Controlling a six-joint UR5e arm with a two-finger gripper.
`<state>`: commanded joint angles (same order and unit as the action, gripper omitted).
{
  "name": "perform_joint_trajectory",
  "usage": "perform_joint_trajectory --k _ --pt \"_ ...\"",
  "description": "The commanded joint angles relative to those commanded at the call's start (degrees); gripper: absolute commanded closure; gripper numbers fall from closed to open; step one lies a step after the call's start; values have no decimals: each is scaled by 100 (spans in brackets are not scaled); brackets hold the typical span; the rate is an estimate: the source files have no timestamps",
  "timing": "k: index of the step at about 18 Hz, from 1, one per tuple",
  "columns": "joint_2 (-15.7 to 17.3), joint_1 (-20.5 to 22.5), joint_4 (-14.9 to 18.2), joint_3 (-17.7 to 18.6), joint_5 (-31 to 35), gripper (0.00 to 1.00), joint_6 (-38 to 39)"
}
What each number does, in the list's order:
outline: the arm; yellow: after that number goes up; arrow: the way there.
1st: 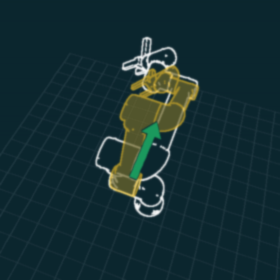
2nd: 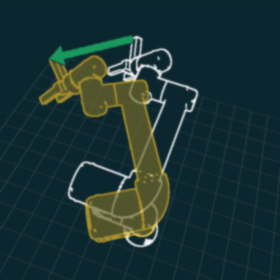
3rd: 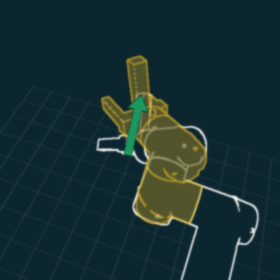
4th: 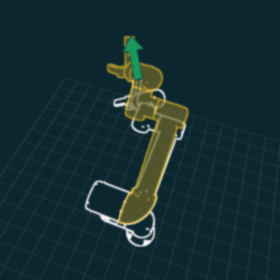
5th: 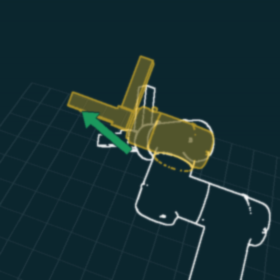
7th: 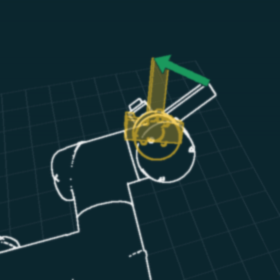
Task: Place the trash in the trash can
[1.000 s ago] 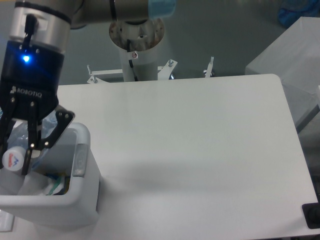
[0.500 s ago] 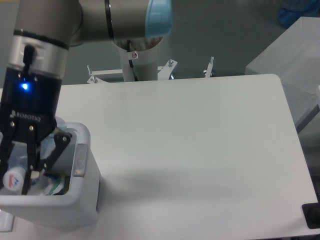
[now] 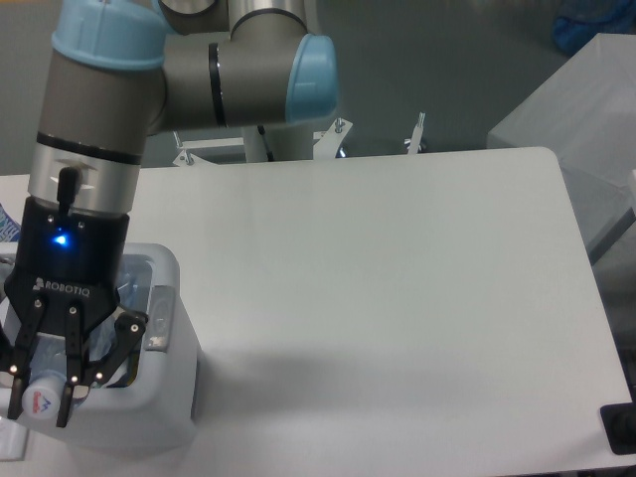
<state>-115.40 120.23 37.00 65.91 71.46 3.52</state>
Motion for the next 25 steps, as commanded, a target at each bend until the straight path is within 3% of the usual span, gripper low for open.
perform_joint_trajectory --k 3,4,7,8,10,13,18,21,23,25 --pt "-18 9 0 44 -9 39 -35" --pt "-9 9 0 36 -9 24 -88" --pt "35 17 0 79 0 12 -193" --pt "35 26 0 79 9 0 -194" --pt "44 131 9 202 9 0 -184" --pt "351 614 0 518 -9 0 -202" --pt "378 1239 35 607 17 0 -483" --pt "640 1590 123 957 428 0 -1139" --pt "816 1731 673 1229 991 0 -2087" --pt "966 1793 1289 1345 1160 0 -2967"
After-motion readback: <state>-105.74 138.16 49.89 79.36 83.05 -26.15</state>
